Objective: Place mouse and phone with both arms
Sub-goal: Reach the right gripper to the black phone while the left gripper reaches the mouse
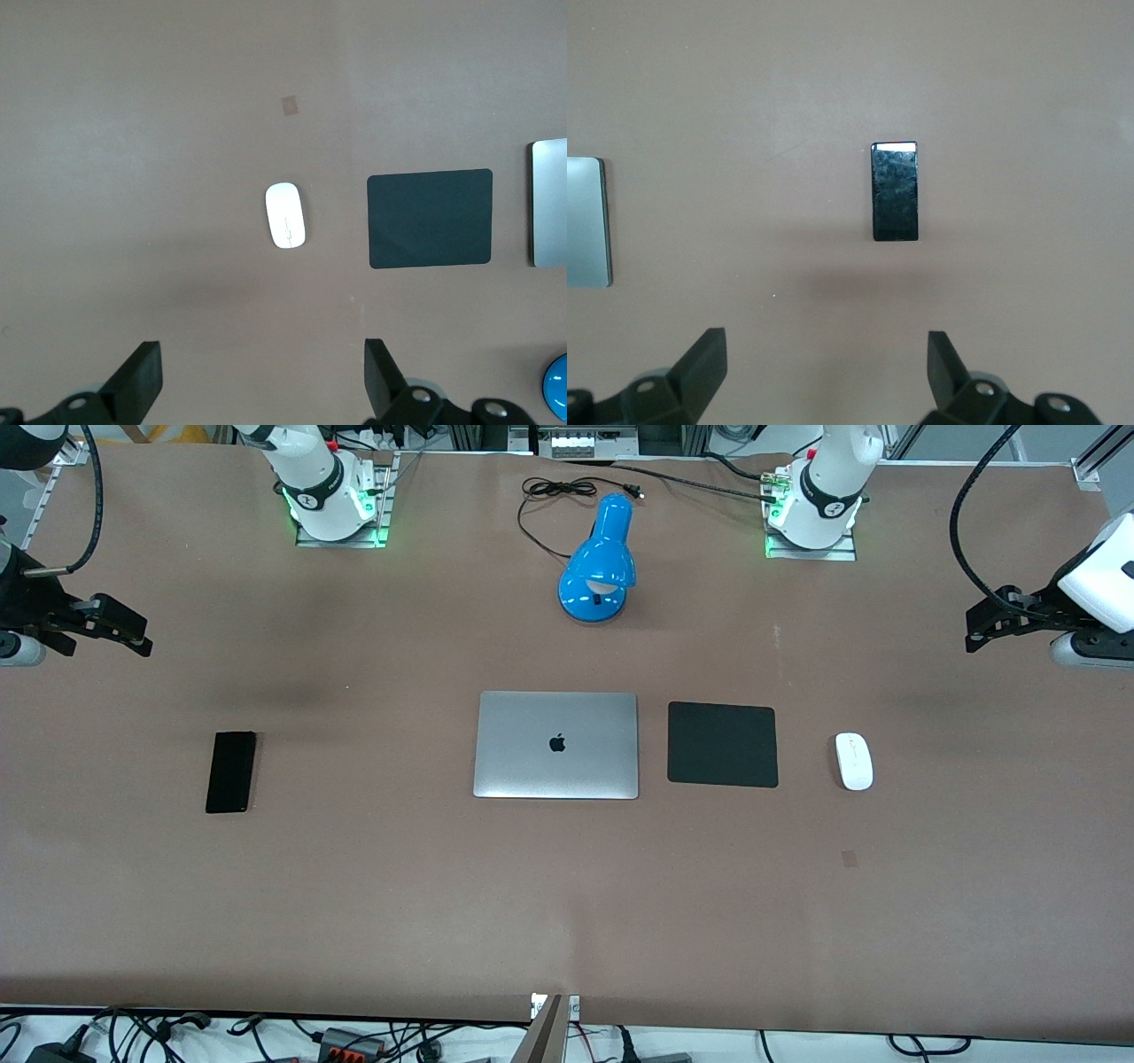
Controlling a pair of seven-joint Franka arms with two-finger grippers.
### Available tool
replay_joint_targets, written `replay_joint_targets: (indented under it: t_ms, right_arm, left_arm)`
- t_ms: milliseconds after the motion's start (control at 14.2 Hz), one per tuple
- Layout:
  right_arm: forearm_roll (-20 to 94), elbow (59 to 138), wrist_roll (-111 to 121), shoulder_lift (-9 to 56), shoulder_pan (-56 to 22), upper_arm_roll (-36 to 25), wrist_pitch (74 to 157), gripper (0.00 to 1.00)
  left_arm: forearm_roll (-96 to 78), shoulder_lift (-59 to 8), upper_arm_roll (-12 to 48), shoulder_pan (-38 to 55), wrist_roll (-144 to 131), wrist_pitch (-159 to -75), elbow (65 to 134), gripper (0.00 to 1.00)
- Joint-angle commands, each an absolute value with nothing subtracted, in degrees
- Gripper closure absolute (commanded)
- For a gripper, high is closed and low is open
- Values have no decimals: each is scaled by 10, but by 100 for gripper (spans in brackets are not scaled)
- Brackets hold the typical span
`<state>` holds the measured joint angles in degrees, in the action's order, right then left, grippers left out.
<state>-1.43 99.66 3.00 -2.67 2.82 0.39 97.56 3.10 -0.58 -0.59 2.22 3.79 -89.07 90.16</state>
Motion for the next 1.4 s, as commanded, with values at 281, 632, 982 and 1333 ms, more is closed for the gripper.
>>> replay_joint_targets:
  t_ms: [281,632,982,1333]
  right_arm:
    - [-17,998,24,-35,27,4,971,0]
    - [-25,1002,31,-11,29,4,967,0]
    - [-26,1002,24,57,34,1,976,0]
    - [-68,1005,23,140,45,-1,1047,0]
  left_arm:
    - [31,-7,-6,23,39,-890,898,0]
    - [33,-84,-6,26,38,-842,826,0]
    - [39,-173,-12,13,38,-831,834,0]
    - [33,-187,-11,-7,25,-1065,1015,0]
